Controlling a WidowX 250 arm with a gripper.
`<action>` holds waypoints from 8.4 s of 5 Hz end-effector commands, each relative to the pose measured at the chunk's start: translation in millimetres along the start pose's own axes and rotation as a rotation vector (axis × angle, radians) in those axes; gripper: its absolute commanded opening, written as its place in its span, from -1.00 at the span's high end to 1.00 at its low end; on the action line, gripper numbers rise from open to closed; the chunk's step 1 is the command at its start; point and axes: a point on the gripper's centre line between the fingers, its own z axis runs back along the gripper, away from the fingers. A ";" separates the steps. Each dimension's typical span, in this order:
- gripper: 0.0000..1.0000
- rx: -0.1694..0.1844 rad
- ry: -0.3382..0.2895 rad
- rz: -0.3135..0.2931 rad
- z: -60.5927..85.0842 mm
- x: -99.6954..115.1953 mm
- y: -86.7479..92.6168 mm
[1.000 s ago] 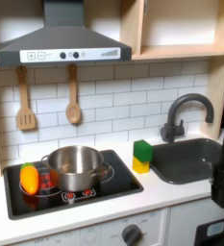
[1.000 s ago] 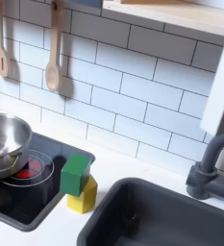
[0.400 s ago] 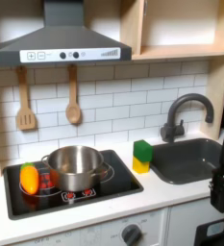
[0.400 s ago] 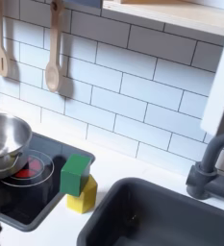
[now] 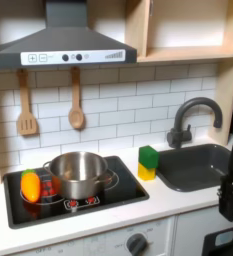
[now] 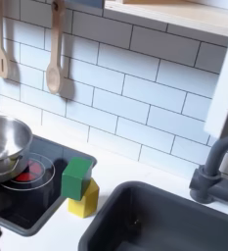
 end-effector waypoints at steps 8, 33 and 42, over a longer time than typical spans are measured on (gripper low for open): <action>-1.00 -0.073 -0.117 -0.254 15.2 63.4 -64.9; -1.00 -0.070 -0.174 -0.106 31.3 167.1 -48.6; -1.00 -0.103 -0.183 0.009 27.5 247.5 11.8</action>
